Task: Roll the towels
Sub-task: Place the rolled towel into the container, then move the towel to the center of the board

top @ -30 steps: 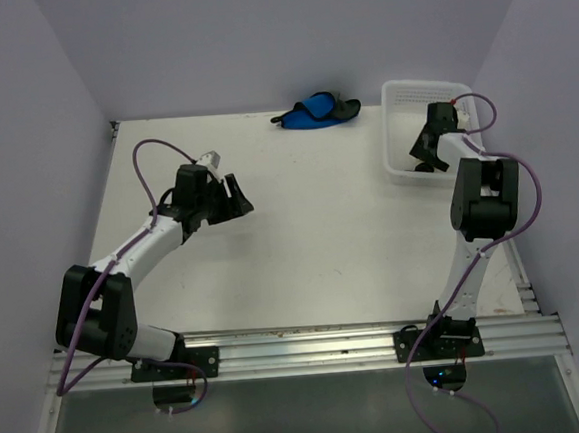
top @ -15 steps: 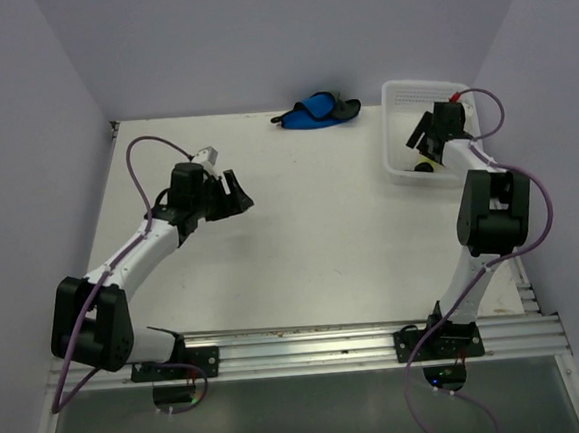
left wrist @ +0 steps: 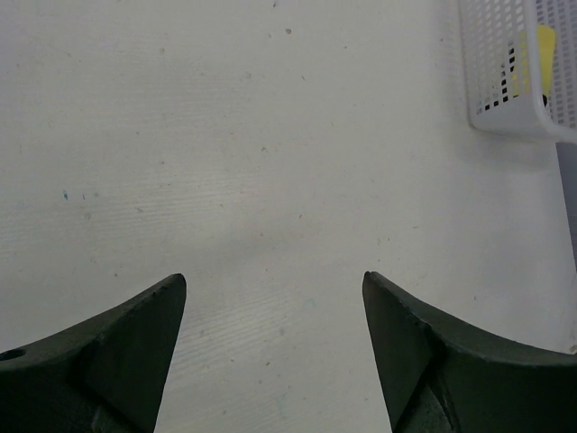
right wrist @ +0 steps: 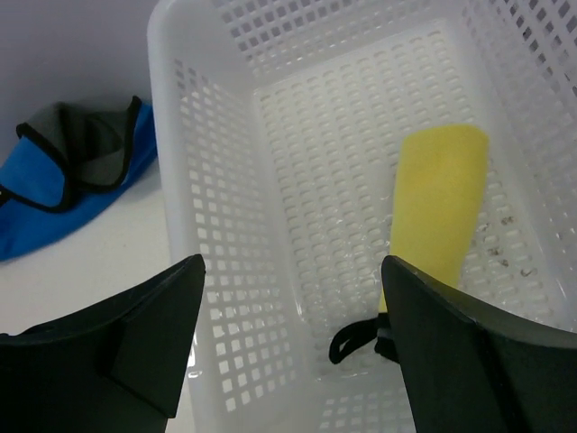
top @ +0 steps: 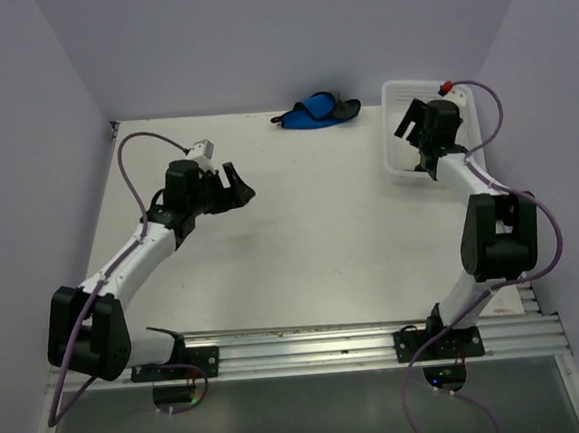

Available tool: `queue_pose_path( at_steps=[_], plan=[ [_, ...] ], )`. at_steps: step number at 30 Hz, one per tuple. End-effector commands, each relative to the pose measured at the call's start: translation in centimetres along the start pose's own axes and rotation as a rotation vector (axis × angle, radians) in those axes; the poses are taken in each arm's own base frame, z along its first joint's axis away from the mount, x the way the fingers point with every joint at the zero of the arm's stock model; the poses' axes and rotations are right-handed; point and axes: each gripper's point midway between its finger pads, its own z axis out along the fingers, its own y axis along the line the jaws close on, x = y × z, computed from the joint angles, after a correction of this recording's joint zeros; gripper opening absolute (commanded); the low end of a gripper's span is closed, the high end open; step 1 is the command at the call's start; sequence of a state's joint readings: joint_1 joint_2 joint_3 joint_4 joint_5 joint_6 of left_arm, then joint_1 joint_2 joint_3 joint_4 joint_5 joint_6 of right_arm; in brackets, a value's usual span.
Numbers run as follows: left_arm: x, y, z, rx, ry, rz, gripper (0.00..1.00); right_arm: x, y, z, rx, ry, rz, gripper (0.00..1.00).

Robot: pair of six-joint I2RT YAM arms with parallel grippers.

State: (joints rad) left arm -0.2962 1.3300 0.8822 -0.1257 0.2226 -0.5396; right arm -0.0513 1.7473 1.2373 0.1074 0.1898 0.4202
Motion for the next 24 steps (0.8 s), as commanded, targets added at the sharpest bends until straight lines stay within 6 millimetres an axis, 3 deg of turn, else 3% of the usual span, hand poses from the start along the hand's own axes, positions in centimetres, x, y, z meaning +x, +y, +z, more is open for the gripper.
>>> queue_pose_path(
  at_steps=[1, 2, 3, 4, 5, 7, 8, 9, 10, 11, 12, 15, 17, 18, 20, 21, 23, 24],
  plan=[
    [-3.6, -2.0, -0.4, 0.071, -0.123, 0.005, 0.84, -3.9, 5.6, -4.3, -0.148, -0.145, -0.045, 0.84],
    [-3.7, -1.9, 0.1, 0.065, -0.115, -0.002, 0.84, -3.6, 7.6, -5.3, -0.189, -0.151, -0.066, 0.84],
    [-5.8, -3.0, 0.2, 0.091, -0.17, 0.002, 0.84, -3.6, 8.5, -6.2, -0.211, -0.16, -0.075, 0.84],
    [-6.5, -3.2, 0.5, 0.092, -0.177, -0.001, 0.84, -4.5, 9.3, -7.7, -0.234, -0.186, -0.077, 0.84],
    [-6.4, -2.9, 1.6, 0.082, -0.159, -0.01, 0.84, -3.9, 10.5, -8.8, -0.257, -0.171, -0.088, 0.84],
    [-8.8, -4.0, 2.3, 0.104, -0.193, -0.007, 0.84, -3.2, 11.3, -10.4, -0.283, -0.164, -0.101, 0.84],
    [-8.7, -3.4, 3.8, 0.085, -0.175, -0.014, 0.84, -3.1, 12.1, -12.1, -0.309, -0.165, -0.105, 0.83],
    [-10.6, -4.1, 4.2, 0.092, -0.212, -0.006, 0.84, -2.8, 12.6, -13.0, -0.325, -0.157, -0.106, 0.83],
    [-11.6, -3.9, 5.9, 0.075, -0.216, -0.006, 0.84, -2.1, 12.8, -14.6, -0.348, -0.141, -0.112, 0.82],
    [-10.5, -2.9, 7.2, 0.054, -0.18, -0.014, 0.84, -1.6, 13.0, -15.4, -0.36, -0.131, -0.112, 0.82],
    [-12.5, -4.0, 7.7, 0.08, -0.207, -0.009, 0.83, -1.0, 13.3, -16.2, -0.38, -0.119, -0.111, 0.82],
    [-13.8, -3.8, 12.0, 0.06, -0.187, 0.001, 0.83, 1.2, 13.5, -19.2, -0.436, -0.068, -0.12, 0.79],
    [-13.7, -3.0, 15.5, 0.03, -0.137, -0.005, 0.83, 4.1, 13.8, -20.7, -0.499, 0.013, -0.128, 0.78],
    [-13.7, -2.7, 16.7, 0.019, -0.127, -0.009, 0.82, 4.2, 14.0, -21.7, -0.53, 0.016, -0.112, 0.77],
    [-12.4, -1.2, 19.8, -0.016, -0.088, -0.015, 0.82, 7.8, 13.8, -22.7, -0.569, 0.113, -0.127, 0.73],
    [-14.3, -1.6, 20.4, -0.019, -0.137, -0.001, 0.82, 9.0, 14.1, -23.5, -0.615, 0.155, -0.131, 0.73],
    [-15.0, -1.3, 22.9, -0.038, -0.16, 0.017, 0.82, 11.6, 13.8, -24.2, -0.647, 0.237, -0.135, 0.72],
    [-15.2, -0.2, 23.7, -0.093, -0.17, 0.023, 0.82, 12.8, 14.1, -25.0, -0.689, 0.281, -0.14, 0.71]
  ],
)
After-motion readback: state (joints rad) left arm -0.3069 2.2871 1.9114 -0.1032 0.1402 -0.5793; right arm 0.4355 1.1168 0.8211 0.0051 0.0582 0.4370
